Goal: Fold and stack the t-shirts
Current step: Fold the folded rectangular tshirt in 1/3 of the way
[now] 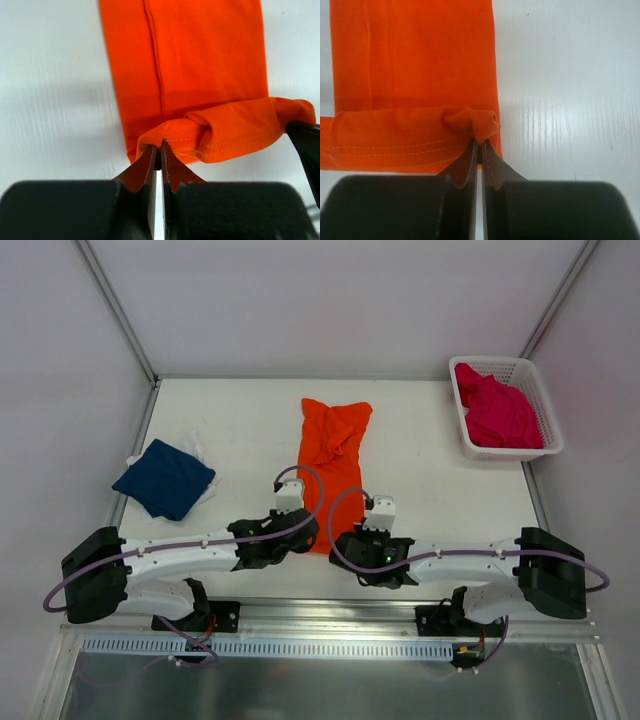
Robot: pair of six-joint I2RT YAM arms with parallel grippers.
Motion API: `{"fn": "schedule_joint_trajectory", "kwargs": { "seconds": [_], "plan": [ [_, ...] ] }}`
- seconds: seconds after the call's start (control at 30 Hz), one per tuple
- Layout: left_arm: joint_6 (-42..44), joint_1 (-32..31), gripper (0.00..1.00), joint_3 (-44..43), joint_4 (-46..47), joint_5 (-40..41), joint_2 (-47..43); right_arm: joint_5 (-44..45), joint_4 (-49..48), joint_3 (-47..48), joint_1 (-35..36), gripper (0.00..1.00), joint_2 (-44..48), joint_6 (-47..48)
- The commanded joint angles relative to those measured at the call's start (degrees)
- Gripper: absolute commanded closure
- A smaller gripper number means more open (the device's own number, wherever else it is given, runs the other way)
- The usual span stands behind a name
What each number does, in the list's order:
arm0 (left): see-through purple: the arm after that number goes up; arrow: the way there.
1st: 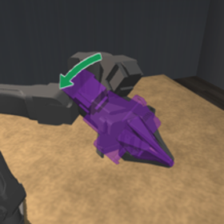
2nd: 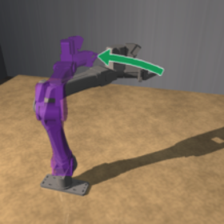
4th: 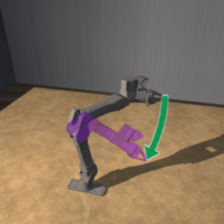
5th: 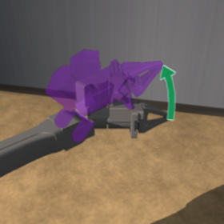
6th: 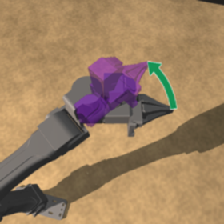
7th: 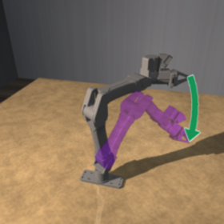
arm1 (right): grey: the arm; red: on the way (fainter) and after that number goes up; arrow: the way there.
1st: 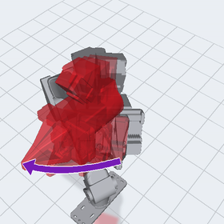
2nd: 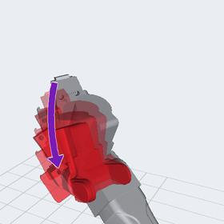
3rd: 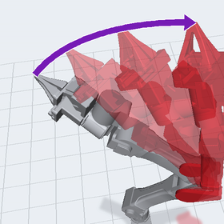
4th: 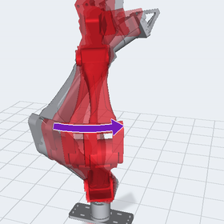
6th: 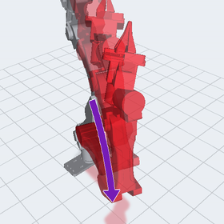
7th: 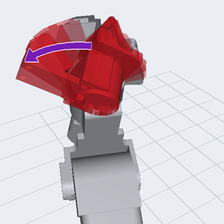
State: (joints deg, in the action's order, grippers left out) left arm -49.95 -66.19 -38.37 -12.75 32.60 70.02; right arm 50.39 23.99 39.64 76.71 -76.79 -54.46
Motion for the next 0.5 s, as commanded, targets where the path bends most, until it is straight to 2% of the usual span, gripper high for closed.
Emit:
{"fn": "schedule_joint_trajectory", "kwargs": {
  "seconds": [0.0,0.27,0.47],
  "plan": [
    [7.32,4.31,1.00,-2.41,4.92,-3.85,2.84,-2.49,-10.09,2.46,-5.84,1.00,-2.56,14.89],
    [15.58,15.03,1.00,-7.33,14.23,-12.03,14.07,-8.36,-19.32,9.84,-16.58,0.99,-10.29,29.66],
    [19.71,21.80,1.00,-14.18,15.13,-15.28,20.67,-13.56,-22.31,17.21,-23.70,1.00,-16.89,36.70]
  ]
}}
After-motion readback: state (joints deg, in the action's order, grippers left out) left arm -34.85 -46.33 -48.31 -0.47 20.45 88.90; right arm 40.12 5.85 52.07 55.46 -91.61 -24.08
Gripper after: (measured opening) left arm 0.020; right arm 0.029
